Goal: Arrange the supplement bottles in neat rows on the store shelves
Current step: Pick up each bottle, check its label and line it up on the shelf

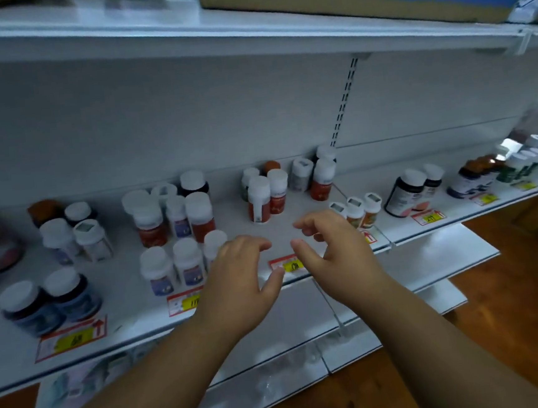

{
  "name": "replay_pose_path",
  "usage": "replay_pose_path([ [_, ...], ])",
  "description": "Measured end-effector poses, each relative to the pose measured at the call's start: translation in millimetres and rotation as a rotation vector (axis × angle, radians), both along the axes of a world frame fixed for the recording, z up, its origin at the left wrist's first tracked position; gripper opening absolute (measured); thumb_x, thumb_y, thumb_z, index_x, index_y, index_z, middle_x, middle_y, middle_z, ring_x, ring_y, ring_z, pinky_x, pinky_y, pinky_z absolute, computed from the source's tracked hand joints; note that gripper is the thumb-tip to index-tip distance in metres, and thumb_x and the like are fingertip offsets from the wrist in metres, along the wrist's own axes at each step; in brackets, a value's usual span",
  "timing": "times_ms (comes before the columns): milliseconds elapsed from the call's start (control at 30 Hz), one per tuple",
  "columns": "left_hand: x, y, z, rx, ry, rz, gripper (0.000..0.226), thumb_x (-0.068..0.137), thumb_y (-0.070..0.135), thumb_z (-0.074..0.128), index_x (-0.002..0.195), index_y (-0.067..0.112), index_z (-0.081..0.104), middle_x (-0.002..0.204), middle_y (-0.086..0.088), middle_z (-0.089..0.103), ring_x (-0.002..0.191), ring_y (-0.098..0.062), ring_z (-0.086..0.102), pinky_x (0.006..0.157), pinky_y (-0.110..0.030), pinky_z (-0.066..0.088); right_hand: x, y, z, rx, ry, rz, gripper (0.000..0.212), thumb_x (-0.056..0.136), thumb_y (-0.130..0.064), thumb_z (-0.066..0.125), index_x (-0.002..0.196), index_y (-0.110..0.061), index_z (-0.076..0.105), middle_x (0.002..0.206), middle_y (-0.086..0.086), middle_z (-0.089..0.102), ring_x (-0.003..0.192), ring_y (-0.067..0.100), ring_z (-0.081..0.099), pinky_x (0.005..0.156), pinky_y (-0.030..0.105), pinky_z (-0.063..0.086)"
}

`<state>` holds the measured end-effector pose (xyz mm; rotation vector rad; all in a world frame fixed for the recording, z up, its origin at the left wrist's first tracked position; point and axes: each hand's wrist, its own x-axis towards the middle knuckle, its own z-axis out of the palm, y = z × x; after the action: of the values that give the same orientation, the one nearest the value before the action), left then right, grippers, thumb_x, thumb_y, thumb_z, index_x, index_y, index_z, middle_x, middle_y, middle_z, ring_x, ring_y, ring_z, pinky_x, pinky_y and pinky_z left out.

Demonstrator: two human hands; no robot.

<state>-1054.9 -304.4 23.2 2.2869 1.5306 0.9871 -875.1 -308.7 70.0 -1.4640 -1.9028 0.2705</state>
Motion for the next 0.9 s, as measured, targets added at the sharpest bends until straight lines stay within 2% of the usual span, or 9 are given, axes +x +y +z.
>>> replay_pose_path([
  [100,28,41,2,-0.020,-0.007,-0.038,0.044,0.081,0.038,0.066,0.119,0.016,0.059,0.116,-0.004,0.060,0.108,-0.022,0.054,0.091,-0.032,0.044,29,31,1,-0.011,0.001,-0.070,0.021,0.087,-0.028,0.065,0.107,-0.022,0.062,0.101,-0.010,0.054,0.092,0.004,0.053,0.079,0.029,0.049],
  [233,64,77,3,-0.053,-0.041,-0.026,0.044,0.082,0.034,0.068,0.121,0.017,0.060,0.118,-0.005,0.059,0.109,-0.023,0.053,0.087,-0.022,0.035,70,73,12,-0.046,-0.062,-0.103,0.023,0.085,-0.026,0.066,0.106,-0.020,0.063,0.101,-0.007,0.053,0.089,0.009,0.054,0.078,0.027,0.047],
  [333,84,97,-4,-0.093,-0.045,-0.040,0.044,0.085,0.037,0.066,0.124,0.021,0.055,0.123,-0.001,0.055,0.113,-0.019,0.051,0.087,-0.023,0.035,99,116,18,-0.006,-0.122,-0.079,0.024,0.085,-0.019,0.068,0.107,-0.013,0.064,0.104,0.006,0.058,0.093,0.020,0.055,0.080,0.028,0.044],
  [467,107,121,-12,-0.189,-0.086,0.048,0.046,0.089,0.044,0.059,0.131,0.030,0.046,0.132,0.008,0.046,0.120,-0.012,0.043,0.091,-0.023,0.033,127,187,14,-0.197,-0.215,-0.032,0.040,0.092,-0.029,0.059,0.131,-0.020,0.051,0.127,0.008,0.050,0.111,0.023,0.053,0.087,0.023,0.036],
  [533,118,124,-16,-0.193,-0.090,0.104,0.048,0.090,0.042,0.060,0.133,0.027,0.045,0.133,0.006,0.046,0.122,-0.013,0.042,0.094,-0.022,0.032,133,215,9,-0.270,-0.313,0.045,0.045,0.093,-0.028,0.057,0.135,-0.015,0.048,0.134,0.011,0.046,0.120,0.028,0.049,0.093,0.028,0.036],
  [633,129,120,-24,-0.207,-0.097,0.181,0.050,0.090,0.037,0.062,0.135,0.022,0.047,0.134,0.003,0.048,0.123,-0.013,0.042,0.094,-0.016,0.028,136,241,-1,-0.309,-0.437,0.174,0.038,0.087,-0.017,0.063,0.121,-0.002,0.056,0.124,0.017,0.050,0.111,0.033,0.053,0.083,0.028,0.038],
  [733,132,109,-32,-0.192,-0.120,0.296,0.045,0.090,0.028,0.064,0.132,0.020,0.051,0.127,0.001,0.053,0.118,-0.015,0.046,0.094,-0.015,0.027,135,256,-10,-0.243,-0.506,0.207,0.035,0.086,-0.017,0.063,0.116,-0.002,0.052,0.117,0.019,0.050,0.102,0.035,0.054,0.080,0.034,0.043],
  [833,128,84,-42,-0.129,-0.129,0.412,0.040,0.083,0.015,0.067,0.123,0.012,0.060,0.115,-0.004,0.059,0.108,-0.019,0.054,0.091,-0.019,0.037,134,262,-16,-0.227,-0.540,0.251,0.037,0.088,-0.017,0.061,0.118,0.000,0.048,0.114,0.022,0.055,0.100,0.035,0.056,0.079,0.035,0.045],
  [900,124,69,-46,-0.160,-0.119,0.466,0.041,0.081,0.013,0.066,0.121,0.013,0.061,0.112,0.000,0.057,0.104,-0.017,0.055,0.084,-0.023,0.047,134,261,-15,-0.225,-0.526,0.282,0.044,0.086,-0.020,0.063,0.122,-0.003,0.045,0.114,0.020,0.056,0.100,0.036,0.057,0.076,0.034,0.044],
])
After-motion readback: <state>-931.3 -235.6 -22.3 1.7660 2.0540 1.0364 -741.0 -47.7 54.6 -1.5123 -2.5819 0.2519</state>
